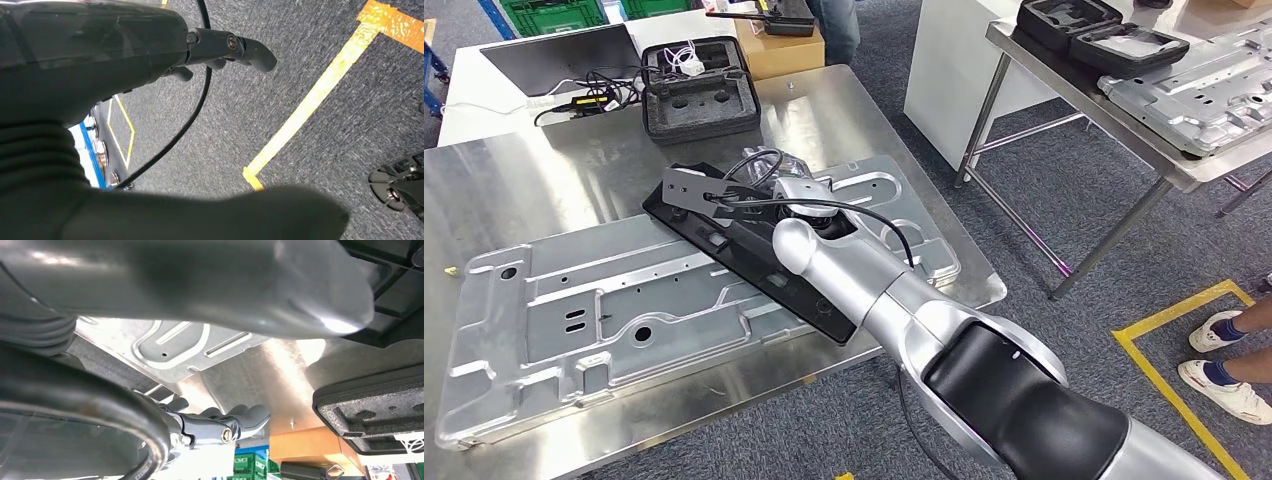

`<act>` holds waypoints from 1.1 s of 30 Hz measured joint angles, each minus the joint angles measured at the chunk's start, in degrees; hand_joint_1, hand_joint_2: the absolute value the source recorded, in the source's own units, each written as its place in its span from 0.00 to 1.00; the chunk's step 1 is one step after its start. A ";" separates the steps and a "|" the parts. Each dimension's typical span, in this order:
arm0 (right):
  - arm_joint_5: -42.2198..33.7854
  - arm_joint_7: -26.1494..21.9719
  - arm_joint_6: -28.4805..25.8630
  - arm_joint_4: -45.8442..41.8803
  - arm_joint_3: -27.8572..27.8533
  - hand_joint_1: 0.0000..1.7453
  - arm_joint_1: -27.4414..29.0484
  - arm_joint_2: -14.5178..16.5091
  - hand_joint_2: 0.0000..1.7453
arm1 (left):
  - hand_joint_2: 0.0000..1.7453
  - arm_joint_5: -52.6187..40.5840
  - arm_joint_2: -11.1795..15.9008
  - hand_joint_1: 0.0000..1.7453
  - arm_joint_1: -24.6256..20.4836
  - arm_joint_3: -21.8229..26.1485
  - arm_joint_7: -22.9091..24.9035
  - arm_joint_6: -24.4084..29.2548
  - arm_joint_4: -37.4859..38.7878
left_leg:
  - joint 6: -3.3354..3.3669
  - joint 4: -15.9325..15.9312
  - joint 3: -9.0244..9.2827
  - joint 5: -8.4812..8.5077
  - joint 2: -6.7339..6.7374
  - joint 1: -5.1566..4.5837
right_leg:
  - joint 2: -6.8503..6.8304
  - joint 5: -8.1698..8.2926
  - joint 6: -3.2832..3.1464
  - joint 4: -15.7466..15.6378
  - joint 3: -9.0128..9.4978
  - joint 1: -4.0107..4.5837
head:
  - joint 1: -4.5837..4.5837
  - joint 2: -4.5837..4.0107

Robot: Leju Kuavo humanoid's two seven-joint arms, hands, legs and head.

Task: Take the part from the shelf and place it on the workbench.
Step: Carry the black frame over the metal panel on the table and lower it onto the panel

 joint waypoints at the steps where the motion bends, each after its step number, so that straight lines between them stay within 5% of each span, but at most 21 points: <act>1: 0.01 -0.07 0.01 0.00 -0.01 0.00 0.00 0.00 0.00 | 0.00 0.05 0.00 0.00 0.01 0.01 0.01 -0.01 0.00 | 0.00 0.00 0.00 0.00 0.00 0.00 | 0.00 0.00 0.00 0.00 0.00 0.00 | 0.00 0.00; 20: -0.33 -3.77 -0.50 -0.14 -1.67 0.00 -0.41 0.33 0.00 | 0.00 0.38 0.02 0.00 0.38 0.02 0.00 0.02 0.00 | 0.00 0.00 0.00 0.00 0.00 0.00 | 0.00 0.00 0.00 0.01 0.02 0.00 | 0.00 0.00; 33: -10.97 -11.97 4.07 -12.55 0.27 0.00 -0.14 5.82 0.00 | 0.00 2.12 0.17 0.00 1.11 0.63 0.00 0.32 0.00 | 0.00 -0.02 -0.01 0.00 0.03 0.04 | 0.01 -0.02 -0.01 0.02 0.00 0.03 | 0.00 0.00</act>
